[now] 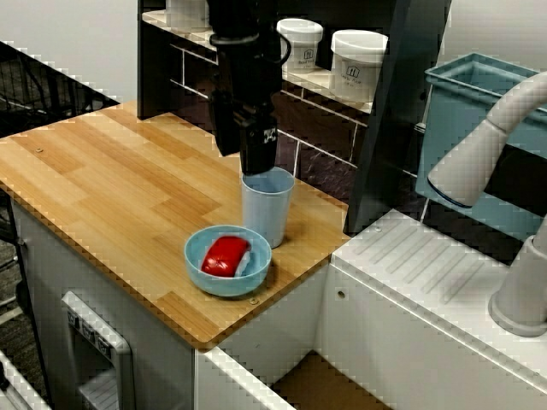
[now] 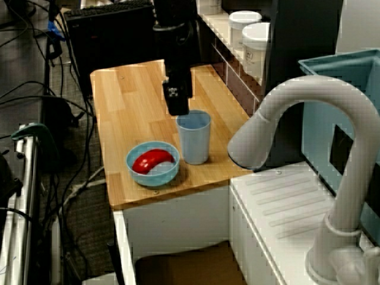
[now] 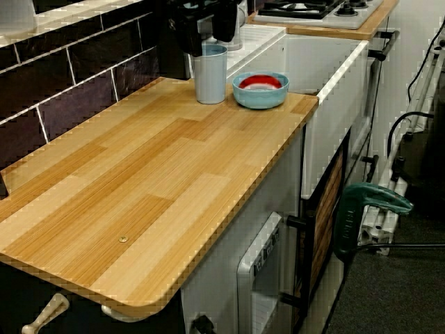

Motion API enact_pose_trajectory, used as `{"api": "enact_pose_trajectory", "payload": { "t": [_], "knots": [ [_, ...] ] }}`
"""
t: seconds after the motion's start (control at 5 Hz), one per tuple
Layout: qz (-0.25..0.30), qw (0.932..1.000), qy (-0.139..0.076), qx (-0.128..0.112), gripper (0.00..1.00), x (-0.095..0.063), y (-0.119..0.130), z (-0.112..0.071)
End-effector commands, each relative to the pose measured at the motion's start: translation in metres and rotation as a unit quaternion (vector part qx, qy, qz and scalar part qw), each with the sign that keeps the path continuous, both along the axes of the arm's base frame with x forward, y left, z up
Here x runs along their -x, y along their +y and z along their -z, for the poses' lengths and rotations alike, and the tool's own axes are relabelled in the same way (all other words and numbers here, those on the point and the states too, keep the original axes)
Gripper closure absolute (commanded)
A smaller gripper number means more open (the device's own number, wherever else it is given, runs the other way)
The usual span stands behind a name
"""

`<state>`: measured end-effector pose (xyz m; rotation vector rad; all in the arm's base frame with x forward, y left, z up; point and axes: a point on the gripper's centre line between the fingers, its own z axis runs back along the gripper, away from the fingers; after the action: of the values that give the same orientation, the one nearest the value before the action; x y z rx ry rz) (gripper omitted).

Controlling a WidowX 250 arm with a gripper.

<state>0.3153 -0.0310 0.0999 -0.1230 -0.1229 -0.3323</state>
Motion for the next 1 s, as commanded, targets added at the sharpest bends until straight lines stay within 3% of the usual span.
{"api": "enact_pose_trajectory", "payload": {
  "t": [0.0,0.8],
  "knots": [
    [-0.003,0.9999,-0.016,-0.004,0.00,0.000,0.001,-0.009],
    [-0.014,0.9999,-0.001,-0.007,0.00,-0.011,0.002,0.006]
  ]
}}
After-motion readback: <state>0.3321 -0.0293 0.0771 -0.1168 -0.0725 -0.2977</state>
